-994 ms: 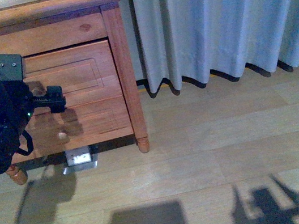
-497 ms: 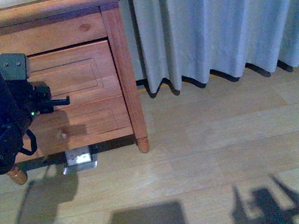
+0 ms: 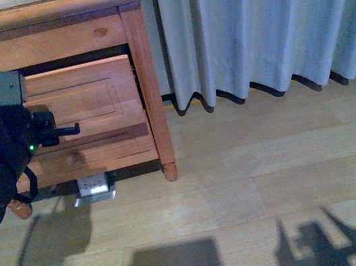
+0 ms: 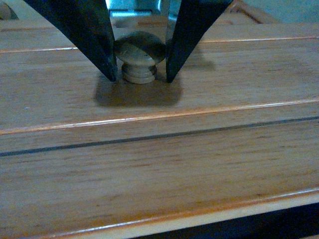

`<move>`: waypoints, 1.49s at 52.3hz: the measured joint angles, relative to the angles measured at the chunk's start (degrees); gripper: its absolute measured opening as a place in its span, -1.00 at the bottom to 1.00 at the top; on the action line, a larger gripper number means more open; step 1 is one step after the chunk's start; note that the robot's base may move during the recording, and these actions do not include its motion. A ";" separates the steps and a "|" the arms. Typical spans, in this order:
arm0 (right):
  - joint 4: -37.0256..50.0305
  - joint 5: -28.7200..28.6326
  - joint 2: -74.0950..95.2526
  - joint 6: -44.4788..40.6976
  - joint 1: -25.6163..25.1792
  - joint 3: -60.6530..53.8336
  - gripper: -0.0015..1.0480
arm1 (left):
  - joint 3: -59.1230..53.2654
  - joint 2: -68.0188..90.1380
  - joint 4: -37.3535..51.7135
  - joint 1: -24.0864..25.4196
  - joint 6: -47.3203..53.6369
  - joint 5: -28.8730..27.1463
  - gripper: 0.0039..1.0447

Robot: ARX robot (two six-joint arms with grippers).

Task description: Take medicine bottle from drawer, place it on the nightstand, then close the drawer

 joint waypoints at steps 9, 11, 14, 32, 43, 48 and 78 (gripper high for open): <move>0.00 -0.02 0.00 0.00 0.00 -0.02 0.87 | -14.23 -6.67 4.63 -1.68 -1.05 -2.14 -0.52; 0.00 0.00 0.00 0.00 0.00 -0.02 0.87 | -16.98 -8.02 4.96 -2.03 -1.09 -2.71 -0.52; 0.00 -0.02 0.00 0.00 0.00 -0.02 0.87 | -21.33 -10.51 4.96 -2.64 -1.33 -3.43 -0.52; 0.00 -0.02 0.00 0.00 0.00 0.00 0.87 | -39.21 -23.04 3.28 -5.73 -2.01 -5.92 -0.53; 0.00 -0.02 0.00 0.00 0.00 -0.02 0.87 | -43.76 -28.04 0.09 -7.15 -1.53 -4.26 -0.19; 0.00 0.00 0.00 0.00 0.00 -0.02 0.87 | -44.87 -31.08 -1.18 -8.09 -0.90 -3.98 0.15; 0.00 0.00 0.00 0.00 0.00 -0.02 0.87 | -32.85 -74.82 -46.86 -1.62 1.77 3.87 0.87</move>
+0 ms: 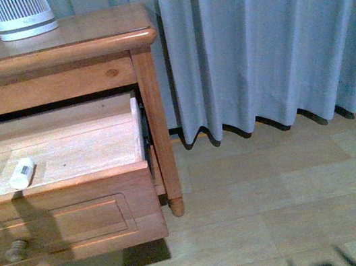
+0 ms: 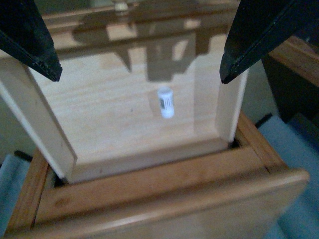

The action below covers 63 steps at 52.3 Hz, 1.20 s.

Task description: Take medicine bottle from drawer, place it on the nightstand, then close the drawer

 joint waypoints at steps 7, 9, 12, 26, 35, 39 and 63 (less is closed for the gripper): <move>0.00 0.00 0.00 0.00 0.00 0.00 0.87 | 7.34 -4.90 -5.14 2.36 2.27 0.31 0.87; 0.00 0.00 0.00 0.00 0.00 0.00 0.87 | 8.63 -6.10 -5.97 2.67 2.73 0.22 0.87; 0.00 0.00 0.00 0.00 0.00 0.00 0.87 | 10.51 -9.01 -8.04 3.08 3.78 0.07 0.87; 0.00 0.00 0.00 0.00 0.00 0.00 0.87 | 9.77 -24.76 -17.84 0.24 3.48 -4.33 0.87; 0.00 0.02 0.00 0.00 0.00 0.00 0.87 | 0.92 -37.83 -23.71 3.30 -6.54 2.86 0.45; 0.00 -0.04 0.00 0.00 0.00 0.00 0.87 | -5.99 -45.35 -25.83 3.67 -8.96 3.28 0.17; 0.00 0.00 0.00 0.00 0.00 0.00 0.87 | -24.35 -58.29 -19.98 3.69 -11.23 3.58 -0.95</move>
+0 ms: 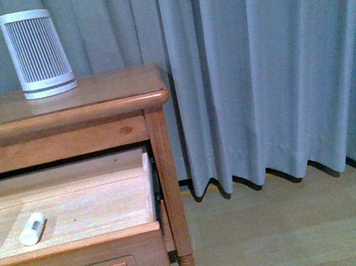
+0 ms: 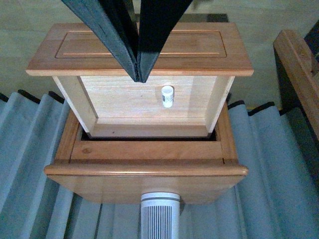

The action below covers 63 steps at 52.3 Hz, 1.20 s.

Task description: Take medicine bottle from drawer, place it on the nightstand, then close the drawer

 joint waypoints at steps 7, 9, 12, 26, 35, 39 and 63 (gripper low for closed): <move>0.00 -0.02 0.00 0.00 0.00 0.00 0.87 | -2.34 -1.53 0.74 0.00 0.00 -0.02 -0.95; 0.00 -0.02 0.00 0.00 0.00 0.02 0.87 | -2.95 -1.90 0.94 0.00 0.00 0.00 -0.95; 0.00 0.00 0.00 0.00 0.00 0.02 0.87 | -3.63 -2.40 1.07 0.00 0.02 -0.02 -0.95; 0.00 -0.02 0.00 0.00 0.00 0.00 0.87 | -6.49 -4.61 1.81 0.00 0.00 0.00 -0.95; 0.00 -0.02 0.00 0.00 0.00 0.00 0.87 | -7.72 -5.55 2.10 0.00 0.00 -0.02 -0.95; 0.00 -0.02 0.00 0.00 0.00 0.00 0.87 | -8.04 -5.88 2.10 0.00 0.00 -0.02 -0.95; 0.00 -0.02 0.00 0.00 0.00 0.00 0.87 | -10.84 -8.55 2.51 0.02 0.00 0.00 -0.95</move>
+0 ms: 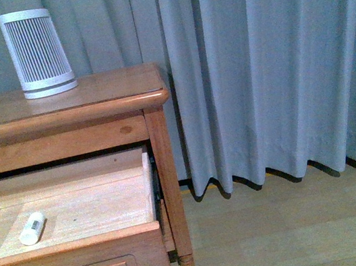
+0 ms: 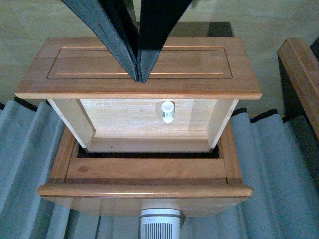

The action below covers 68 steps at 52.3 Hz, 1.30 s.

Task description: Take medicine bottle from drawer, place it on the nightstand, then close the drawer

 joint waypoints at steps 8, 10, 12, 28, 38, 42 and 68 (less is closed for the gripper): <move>0.00 0.00 0.00 0.00 0.00 0.00 0.87 | 0.00 0.00 0.00 0.00 -0.13 0.00 -0.70; 0.00 0.02 0.00 0.00 0.00 0.00 0.87 | 0.00 0.00 0.00 0.00 -0.13 0.02 -0.56; 0.00 0.00 0.00 0.00 0.00 0.00 0.87 | 0.00 0.00 0.00 0.00 -0.13 0.02 -0.43; 0.00 0.22 0.00 0.00 0.00 0.00 0.87 | 0.00 -0.02 0.00 0.00 -0.13 0.15 0.56; 0.04 0.26 -0.04 0.00 0.00 0.00 0.87 | 0.00 -0.11 0.02 0.02 -0.13 0.13 0.86; -0.02 0.02 0.00 0.00 0.00 0.00 0.87 | 0.00 -0.22 0.00 0.02 -0.13 0.17 0.87; 7.98 18.21 16.83 1.01 5.75 3.50 0.87 | -0.02 -0.24 0.07 0.02 -0.17 0.04 0.87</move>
